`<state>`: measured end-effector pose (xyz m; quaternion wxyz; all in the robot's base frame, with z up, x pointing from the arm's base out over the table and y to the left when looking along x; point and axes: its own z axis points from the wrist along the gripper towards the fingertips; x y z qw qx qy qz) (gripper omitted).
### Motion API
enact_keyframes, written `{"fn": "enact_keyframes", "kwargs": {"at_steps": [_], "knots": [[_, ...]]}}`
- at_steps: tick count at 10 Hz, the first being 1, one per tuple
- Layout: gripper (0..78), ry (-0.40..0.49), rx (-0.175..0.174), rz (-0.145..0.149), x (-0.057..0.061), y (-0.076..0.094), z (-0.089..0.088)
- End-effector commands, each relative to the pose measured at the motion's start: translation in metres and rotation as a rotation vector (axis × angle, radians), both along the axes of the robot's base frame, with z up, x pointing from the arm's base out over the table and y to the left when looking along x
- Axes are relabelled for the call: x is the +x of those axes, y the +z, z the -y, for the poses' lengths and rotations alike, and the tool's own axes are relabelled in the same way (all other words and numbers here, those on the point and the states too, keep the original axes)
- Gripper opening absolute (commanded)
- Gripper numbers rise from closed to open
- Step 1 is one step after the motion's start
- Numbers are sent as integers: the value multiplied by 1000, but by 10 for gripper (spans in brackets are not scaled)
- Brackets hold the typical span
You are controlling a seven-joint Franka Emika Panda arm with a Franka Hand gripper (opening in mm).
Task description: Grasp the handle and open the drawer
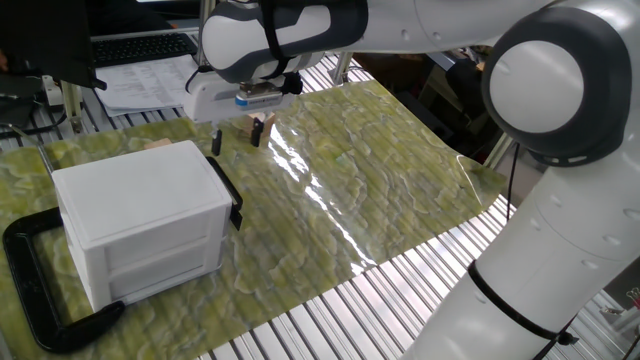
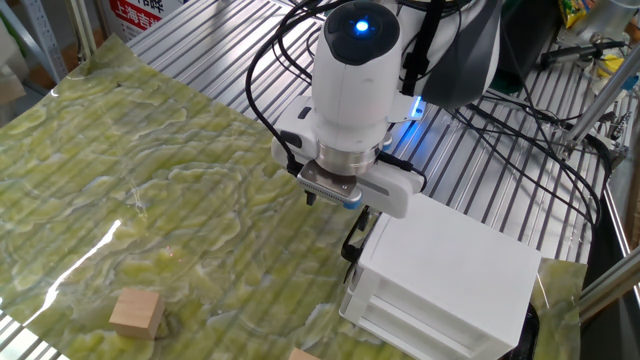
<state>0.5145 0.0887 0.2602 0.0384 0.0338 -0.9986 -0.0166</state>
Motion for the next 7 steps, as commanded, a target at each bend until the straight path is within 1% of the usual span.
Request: {"fn": "enact_keyframes", "kwargs": {"at_steps": [1, 2, 3, 7], "knots": [[774, -11, 10, 2, 1, -3, -2], [774, -11, 10, 2, 1, -3, -2], [774, -79, 16, 2, -4, -12, -17], [774, -86, 16, 0, -4, -12, -18]]}}
